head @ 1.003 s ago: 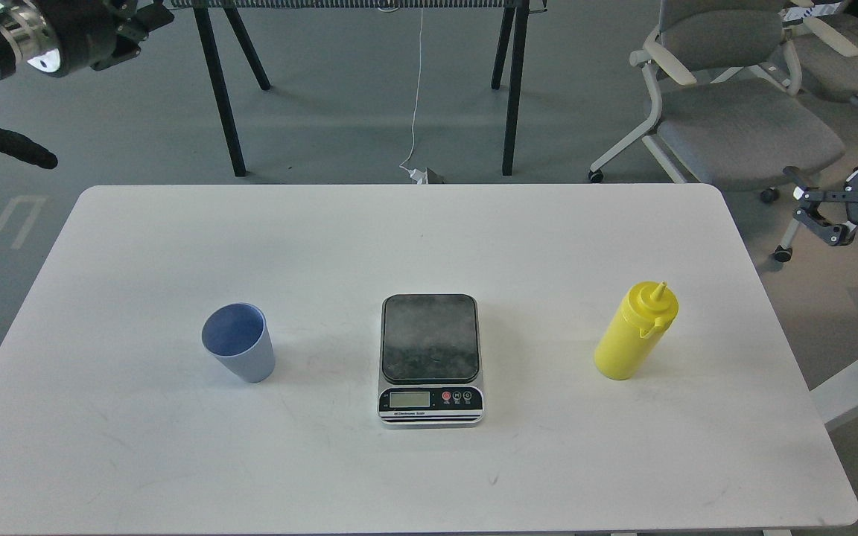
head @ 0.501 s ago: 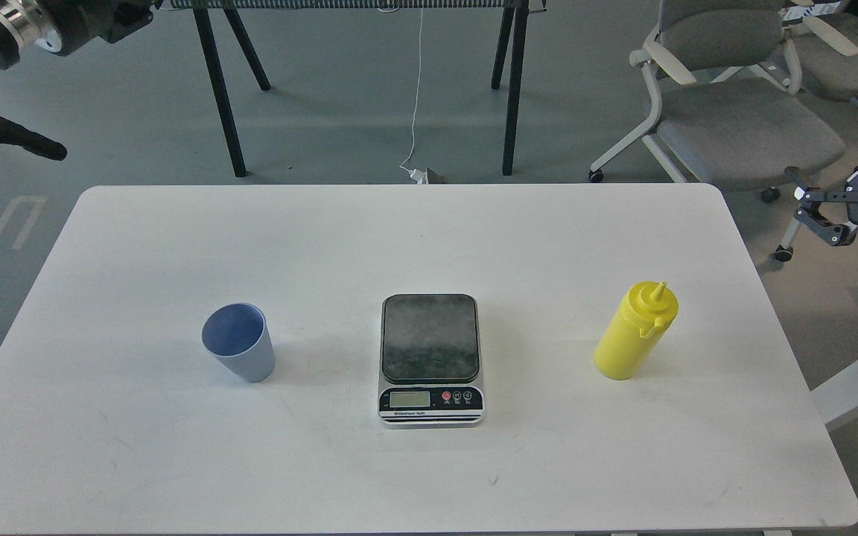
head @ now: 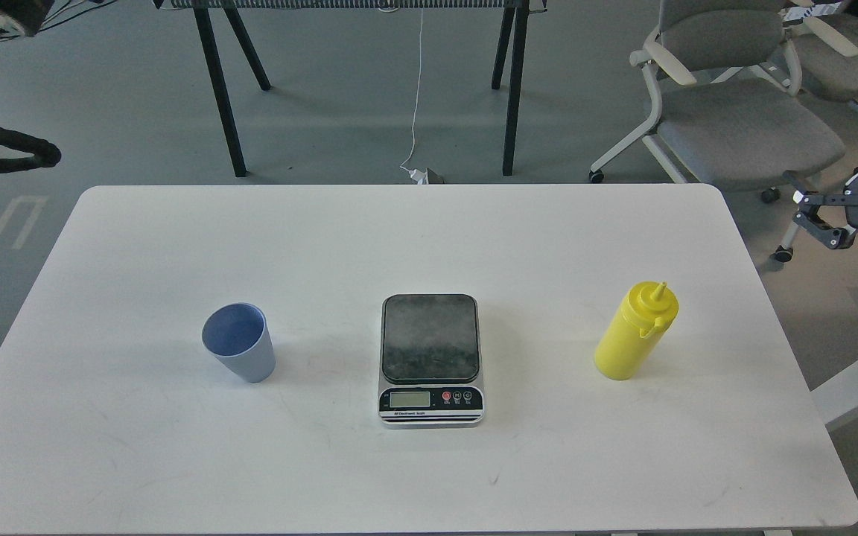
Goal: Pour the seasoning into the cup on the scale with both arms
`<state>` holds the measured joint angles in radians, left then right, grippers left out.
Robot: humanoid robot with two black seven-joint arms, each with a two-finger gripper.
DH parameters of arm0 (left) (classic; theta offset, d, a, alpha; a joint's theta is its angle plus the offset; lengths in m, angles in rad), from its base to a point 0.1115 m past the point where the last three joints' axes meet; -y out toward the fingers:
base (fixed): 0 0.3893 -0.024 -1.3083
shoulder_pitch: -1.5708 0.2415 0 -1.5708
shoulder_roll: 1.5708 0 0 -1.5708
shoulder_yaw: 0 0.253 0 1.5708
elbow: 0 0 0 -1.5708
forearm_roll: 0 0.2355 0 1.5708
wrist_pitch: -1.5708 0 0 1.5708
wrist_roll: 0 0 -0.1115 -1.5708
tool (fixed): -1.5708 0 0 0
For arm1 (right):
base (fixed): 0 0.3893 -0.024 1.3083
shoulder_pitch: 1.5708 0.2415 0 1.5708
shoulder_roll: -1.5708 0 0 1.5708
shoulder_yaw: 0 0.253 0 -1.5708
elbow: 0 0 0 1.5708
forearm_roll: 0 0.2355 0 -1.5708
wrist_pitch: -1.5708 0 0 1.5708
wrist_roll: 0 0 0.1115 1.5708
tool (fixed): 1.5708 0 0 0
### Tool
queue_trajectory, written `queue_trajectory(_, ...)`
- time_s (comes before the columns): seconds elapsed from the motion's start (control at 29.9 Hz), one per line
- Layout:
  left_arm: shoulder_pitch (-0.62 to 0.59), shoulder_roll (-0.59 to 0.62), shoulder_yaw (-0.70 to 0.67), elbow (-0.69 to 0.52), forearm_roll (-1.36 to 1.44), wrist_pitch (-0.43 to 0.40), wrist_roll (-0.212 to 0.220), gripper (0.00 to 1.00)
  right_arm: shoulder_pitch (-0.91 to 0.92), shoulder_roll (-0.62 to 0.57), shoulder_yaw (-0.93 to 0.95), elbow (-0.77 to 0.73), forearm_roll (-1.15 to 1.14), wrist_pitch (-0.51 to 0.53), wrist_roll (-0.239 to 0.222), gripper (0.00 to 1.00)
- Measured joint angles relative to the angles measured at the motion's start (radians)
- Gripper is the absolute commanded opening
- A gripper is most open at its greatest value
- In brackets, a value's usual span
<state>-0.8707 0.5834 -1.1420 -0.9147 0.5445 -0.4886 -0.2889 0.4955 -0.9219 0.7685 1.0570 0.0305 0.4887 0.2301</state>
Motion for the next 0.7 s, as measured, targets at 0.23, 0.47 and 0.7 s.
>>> queue_trajectory(0.23, 0.029, 0.043, 0.014, -0.007, 0.236, 0.0, -0.181, 1.0, -0.003, 0.0, 0.0, 0.0, 0.0, 0.0, 0.0, 0.99)
queue_trajectory(0.47, 0.015, 0.135, 0.048, -0.024, 0.624, -0.001, -0.2, 1.0, -0.017, 0.0, 0.001, 0.0, 0.0, 0.0, 0.0, 0.99)
queue_trajectory(0.7, -0.043, 0.245, 0.254, -0.125, 0.85, 0.0, -0.2, 1.0, -0.024, 0.0, -0.001, 0.0, 0.0, 0.0, 0.0, 0.99)
